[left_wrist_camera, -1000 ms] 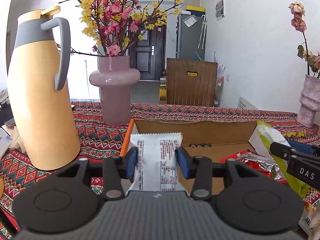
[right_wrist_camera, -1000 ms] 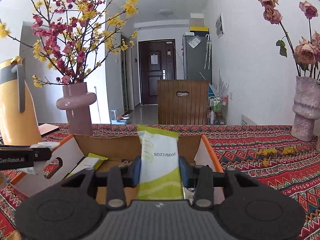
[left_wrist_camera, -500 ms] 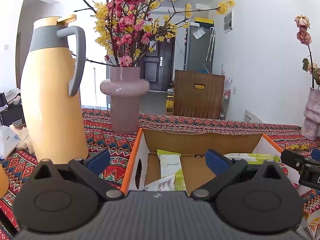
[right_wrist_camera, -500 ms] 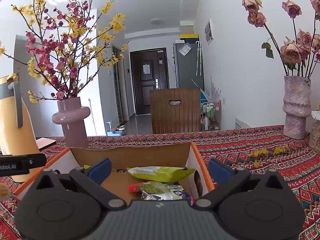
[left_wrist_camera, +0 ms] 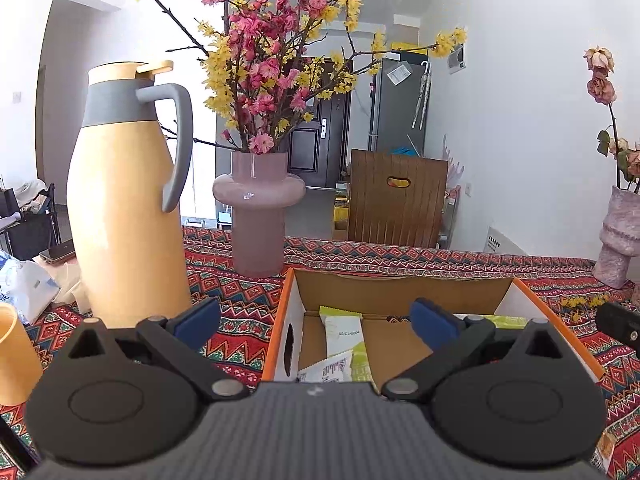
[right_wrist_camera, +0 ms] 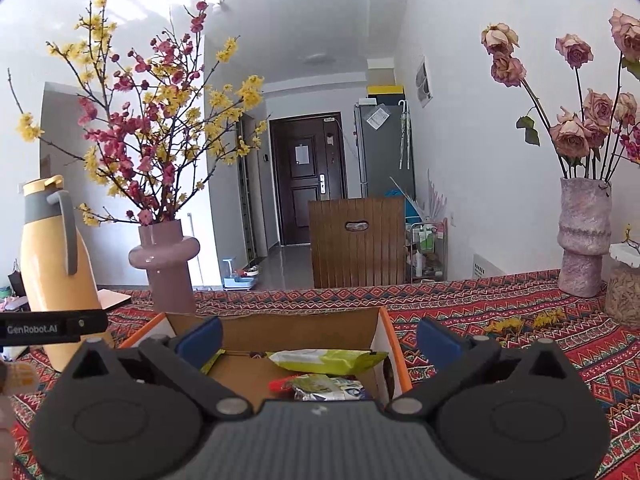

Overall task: Organize snacks
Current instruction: 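Move both grippers back over the snack pile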

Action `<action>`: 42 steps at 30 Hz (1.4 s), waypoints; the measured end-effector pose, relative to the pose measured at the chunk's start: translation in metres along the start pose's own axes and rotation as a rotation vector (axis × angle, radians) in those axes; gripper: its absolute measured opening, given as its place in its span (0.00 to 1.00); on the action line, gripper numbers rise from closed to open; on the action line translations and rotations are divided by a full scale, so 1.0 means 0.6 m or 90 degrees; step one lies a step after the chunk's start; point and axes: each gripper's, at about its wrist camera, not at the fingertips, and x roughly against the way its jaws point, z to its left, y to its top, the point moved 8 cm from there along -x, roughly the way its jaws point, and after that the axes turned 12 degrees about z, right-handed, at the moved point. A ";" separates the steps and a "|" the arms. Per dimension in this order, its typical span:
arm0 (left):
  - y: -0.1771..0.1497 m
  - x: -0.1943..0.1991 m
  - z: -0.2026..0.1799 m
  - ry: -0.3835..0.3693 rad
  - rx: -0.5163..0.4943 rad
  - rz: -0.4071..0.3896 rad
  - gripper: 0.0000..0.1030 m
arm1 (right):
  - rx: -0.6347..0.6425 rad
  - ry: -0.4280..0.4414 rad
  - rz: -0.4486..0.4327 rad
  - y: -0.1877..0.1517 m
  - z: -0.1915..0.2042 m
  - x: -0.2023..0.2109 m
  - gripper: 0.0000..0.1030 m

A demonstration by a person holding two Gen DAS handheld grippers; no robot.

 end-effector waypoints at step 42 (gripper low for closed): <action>-0.159 0.032 0.049 0.003 -0.031 0.038 1.00 | -0.020 -0.054 0.104 -0.180 -0.061 0.035 1.00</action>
